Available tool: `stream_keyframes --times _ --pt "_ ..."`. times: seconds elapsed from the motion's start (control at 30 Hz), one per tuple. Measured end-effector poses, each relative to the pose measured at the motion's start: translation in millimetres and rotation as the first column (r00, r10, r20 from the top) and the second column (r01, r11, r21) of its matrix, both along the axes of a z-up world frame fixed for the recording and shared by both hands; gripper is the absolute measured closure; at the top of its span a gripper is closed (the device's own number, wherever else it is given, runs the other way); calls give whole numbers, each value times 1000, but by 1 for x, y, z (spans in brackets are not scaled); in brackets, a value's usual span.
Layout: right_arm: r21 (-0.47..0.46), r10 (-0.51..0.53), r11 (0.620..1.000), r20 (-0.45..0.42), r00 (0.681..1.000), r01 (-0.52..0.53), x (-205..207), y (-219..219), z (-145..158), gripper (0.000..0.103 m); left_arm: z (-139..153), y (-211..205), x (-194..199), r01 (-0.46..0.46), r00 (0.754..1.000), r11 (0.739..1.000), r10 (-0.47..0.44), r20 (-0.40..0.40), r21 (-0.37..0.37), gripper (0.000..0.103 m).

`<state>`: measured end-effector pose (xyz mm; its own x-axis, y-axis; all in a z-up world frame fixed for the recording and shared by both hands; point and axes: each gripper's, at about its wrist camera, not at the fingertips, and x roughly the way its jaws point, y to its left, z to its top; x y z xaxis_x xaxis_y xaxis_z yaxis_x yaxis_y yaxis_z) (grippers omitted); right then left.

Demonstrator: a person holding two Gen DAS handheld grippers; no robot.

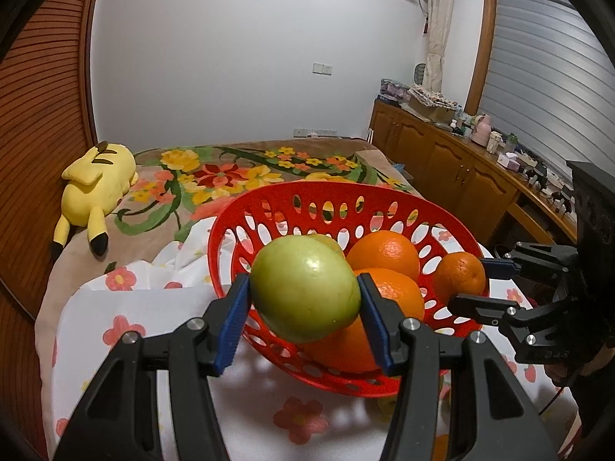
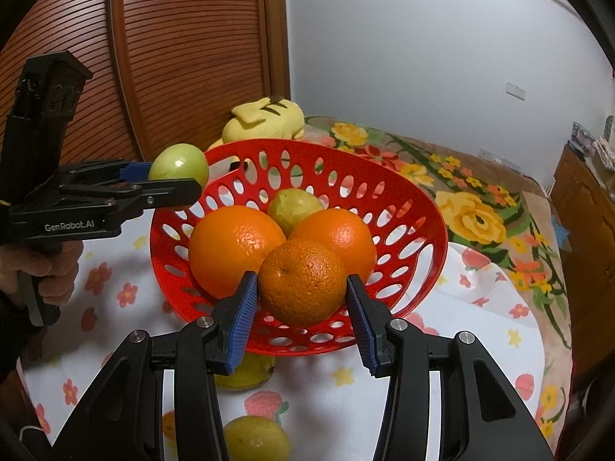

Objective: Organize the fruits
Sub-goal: 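Open the left gripper to drop the pomelo while the right gripper releases the orange into the basket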

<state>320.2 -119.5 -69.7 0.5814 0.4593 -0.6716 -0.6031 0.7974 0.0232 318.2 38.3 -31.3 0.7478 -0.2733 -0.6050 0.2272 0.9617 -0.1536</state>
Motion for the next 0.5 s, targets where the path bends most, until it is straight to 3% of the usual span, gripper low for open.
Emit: stream_keyframes --times 0.5 --pt "20 -10 1000 15 1000 10 -5 -5 8 53 -4 -1 23 1 1000 999 0 -17 44 49"
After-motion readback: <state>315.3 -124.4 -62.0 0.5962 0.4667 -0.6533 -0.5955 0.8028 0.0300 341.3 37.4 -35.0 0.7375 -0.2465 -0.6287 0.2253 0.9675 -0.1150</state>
